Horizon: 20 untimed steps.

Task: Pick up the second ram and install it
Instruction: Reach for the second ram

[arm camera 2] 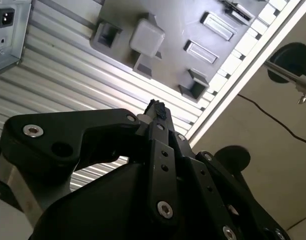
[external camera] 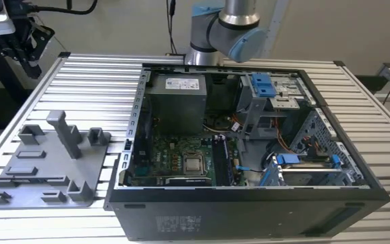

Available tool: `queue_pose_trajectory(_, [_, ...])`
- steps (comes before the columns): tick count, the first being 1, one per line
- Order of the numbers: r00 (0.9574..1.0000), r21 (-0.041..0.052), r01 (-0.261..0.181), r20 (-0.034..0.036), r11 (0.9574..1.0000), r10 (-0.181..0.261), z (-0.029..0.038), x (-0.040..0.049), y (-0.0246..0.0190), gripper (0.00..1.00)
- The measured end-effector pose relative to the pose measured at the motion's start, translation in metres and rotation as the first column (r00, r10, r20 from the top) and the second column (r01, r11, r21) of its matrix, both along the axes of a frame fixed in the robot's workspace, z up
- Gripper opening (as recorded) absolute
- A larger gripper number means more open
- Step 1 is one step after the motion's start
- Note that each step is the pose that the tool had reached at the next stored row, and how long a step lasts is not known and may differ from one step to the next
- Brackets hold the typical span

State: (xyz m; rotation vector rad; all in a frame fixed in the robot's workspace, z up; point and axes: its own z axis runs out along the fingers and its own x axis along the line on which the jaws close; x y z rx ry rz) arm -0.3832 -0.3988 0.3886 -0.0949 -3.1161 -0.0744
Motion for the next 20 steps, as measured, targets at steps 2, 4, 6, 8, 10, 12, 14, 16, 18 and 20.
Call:
queue_pose_trajectory(2, [1.0000,0.0000,-0.002,0.0001,1.0000,0.002,-0.0003,-0.0062,0.0000,0.11])
queue_pose_trajectory(4, [1.0000,0.0000,-0.009,0.0001,1.0000,0.009,-0.0006,-0.0105,0.0000,0.11])
queue_pose_trajectory(6, [0.9998,0.0000,-0.020,0.0001,0.9998,0.020,-0.0009,-0.0138,0.0000,0.11])
queue_pose_trajectory(8, [0.9994,0.0001,-0.034,0.0002,0.9994,0.034,-0.0014,-0.0159,0.0000,0.11])
queue_pose_trajectory(10, [0.9990,0.0001,-0.045,0.0006,0.9990,0.045,-0.0020,-0.0181,0.0000,0.11])
queue_pose_trajectory(12, [0.9986,0.0000,-0.054,0.0015,0.9986,0.054,-0.0024,-0.0210,0.0000,0.11])
queue_pose_trajectory(14, [0.9985,0.0000,-0.055,0.0016,0.9985,0.055,-0.0024,-0.0235,0.0000,0.11])
queue_pose_trajectory(16, [0.9985,-0.0001,-0.055,0.0016,0.9985,0.055,-0.0024,-0.0235,0.0000,0.11])
queue_pose_trajectory(18, [0.9985,0.0000,-0.055,0.0018,0.9985,0.055,-0.0026,-0.0236,-0.0003,0.11])
queue_pose_trajectory(20, [0.9985,0.0000,-0.055,0.0017,0.9985,0.055,-0.0029,-0.0236,-0.0022,0.11])
